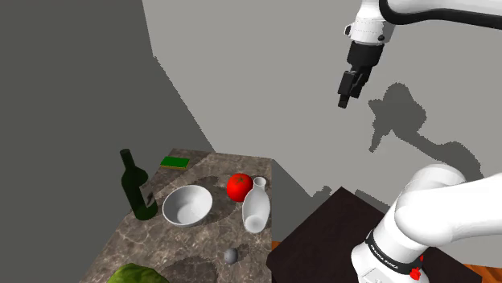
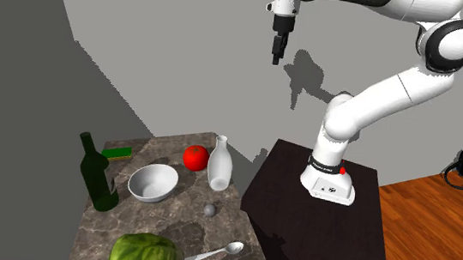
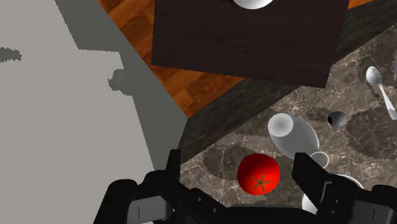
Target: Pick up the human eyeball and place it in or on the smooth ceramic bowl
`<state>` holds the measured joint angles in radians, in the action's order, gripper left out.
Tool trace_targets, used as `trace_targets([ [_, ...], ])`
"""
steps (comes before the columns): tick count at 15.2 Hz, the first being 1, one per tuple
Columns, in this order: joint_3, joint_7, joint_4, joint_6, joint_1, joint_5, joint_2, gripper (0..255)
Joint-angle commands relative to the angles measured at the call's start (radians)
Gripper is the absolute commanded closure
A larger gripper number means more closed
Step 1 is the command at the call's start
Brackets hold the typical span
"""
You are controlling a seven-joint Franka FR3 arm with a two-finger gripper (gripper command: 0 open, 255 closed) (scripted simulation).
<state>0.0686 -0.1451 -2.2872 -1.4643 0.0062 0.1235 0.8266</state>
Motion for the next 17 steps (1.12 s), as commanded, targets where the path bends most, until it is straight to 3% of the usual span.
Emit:
trace_targets([
  [1,0.0,0.0,0.0,0.0,0.0,0.0,0.0,0],
  [10,-0.095,0.121,-0.269,-0.234,0.052,-0.104,0.036,0],
  [17,-0.184,0.211,-0.421,-0.451,0.114,-0.196,-0.02,0],
])
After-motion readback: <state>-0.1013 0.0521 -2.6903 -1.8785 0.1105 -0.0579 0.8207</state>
